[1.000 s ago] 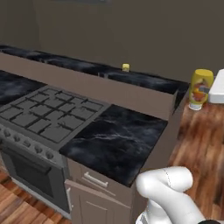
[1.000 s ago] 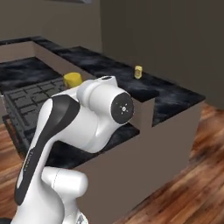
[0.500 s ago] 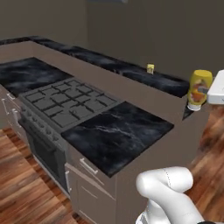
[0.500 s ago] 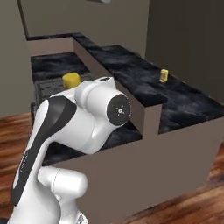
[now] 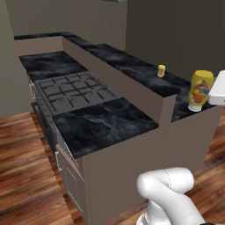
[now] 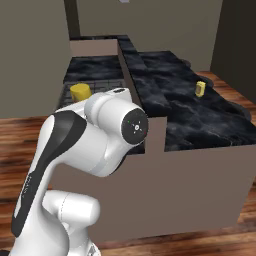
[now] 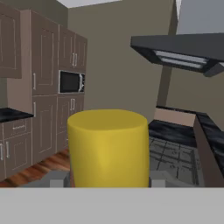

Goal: The dining table condiment station is running low on mustard. Refill the condiment station by opening the cabinet and taking the mustard from the cabinet and placing it on the dining table.

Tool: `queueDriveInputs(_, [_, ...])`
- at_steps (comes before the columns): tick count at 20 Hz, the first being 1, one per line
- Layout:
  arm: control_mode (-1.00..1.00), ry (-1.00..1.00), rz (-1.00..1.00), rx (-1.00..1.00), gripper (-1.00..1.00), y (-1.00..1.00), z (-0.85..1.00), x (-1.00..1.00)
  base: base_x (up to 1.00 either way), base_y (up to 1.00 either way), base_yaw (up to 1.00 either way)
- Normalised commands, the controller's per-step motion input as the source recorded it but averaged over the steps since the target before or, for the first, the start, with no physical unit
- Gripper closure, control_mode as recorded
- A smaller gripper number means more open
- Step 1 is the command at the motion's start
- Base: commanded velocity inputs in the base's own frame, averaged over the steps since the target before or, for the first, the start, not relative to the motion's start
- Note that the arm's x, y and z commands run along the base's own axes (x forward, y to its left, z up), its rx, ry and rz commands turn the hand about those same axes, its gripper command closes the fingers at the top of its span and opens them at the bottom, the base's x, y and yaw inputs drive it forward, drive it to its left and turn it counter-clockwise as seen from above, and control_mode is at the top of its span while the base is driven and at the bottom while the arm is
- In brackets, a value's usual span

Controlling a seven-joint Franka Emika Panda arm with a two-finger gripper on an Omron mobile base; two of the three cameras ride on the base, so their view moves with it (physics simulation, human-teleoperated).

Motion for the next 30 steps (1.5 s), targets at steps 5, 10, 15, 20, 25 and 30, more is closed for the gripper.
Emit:
queueDriveInputs(5, [1.0,0.0,0.0,0.0,1.0,0.0,0.0,0.0,0.54,-1.0,0.26])
queueDriveInputs(10, [1.0,0.0,0.0,0.0,1.0,0.0,0.0,0.0,0.44,-1.0,0.23])
queueDriveInputs(15, [1.0,0.0,0.0,0.0,1.0,0.0,0.0,0.0,0.29,-1.0,0.21])
queueDriveInputs(20, [1.0,0.0,0.0,0.0,1.0,0.0,0.0,0.0,0.25,-1.0,0.2])
queueDriveInputs(25, [1.0,0.0,0.0,0.0,1.0,0.0,0.0,0.0,0.25,-1.0,0.2])
queueDriveInputs(30, [1.0,0.0,0.0,0.0,1.0,0.0,0.0,0.0,0.32,-1.0,0.23])
